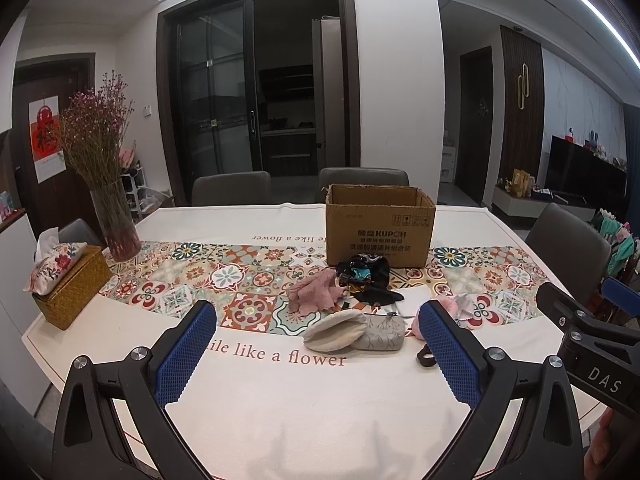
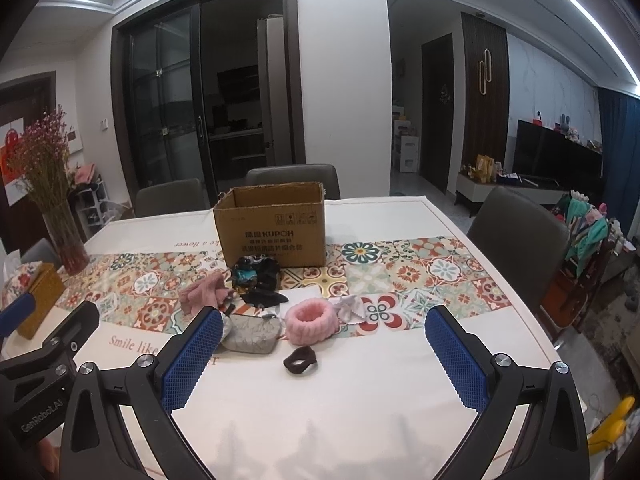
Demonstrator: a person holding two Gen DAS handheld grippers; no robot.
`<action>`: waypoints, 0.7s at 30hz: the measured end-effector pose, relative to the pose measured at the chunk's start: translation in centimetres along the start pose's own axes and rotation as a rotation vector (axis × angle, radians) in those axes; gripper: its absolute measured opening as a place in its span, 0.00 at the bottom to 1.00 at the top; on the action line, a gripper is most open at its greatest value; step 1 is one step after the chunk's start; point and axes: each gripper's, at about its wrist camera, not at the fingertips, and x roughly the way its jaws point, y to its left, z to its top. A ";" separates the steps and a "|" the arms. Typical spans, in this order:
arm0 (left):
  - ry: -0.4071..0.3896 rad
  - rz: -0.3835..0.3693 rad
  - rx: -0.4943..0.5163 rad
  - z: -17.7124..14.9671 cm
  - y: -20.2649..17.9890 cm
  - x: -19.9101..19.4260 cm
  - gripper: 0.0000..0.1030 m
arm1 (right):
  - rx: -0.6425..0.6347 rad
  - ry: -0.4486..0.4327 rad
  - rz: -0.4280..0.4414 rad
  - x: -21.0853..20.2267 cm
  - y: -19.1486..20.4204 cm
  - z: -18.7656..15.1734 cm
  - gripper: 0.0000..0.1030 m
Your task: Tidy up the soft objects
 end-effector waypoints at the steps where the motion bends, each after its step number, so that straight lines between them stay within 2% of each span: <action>1: 0.007 -0.001 0.001 -0.2 0.1 0.3 1.00 | -0.001 0.010 0.002 0.3 0.1 -0.2 0.99; 11: 0.064 0.006 0.059 -1.2 0.5 4.1 1.00 | 0.005 0.123 0.031 4.6 1.5 -1.1 0.99; 21: 0.100 0.002 0.126 -2.6 0.9 8.8 0.92 | -0.001 0.226 0.043 10.1 3.2 -3.1 0.99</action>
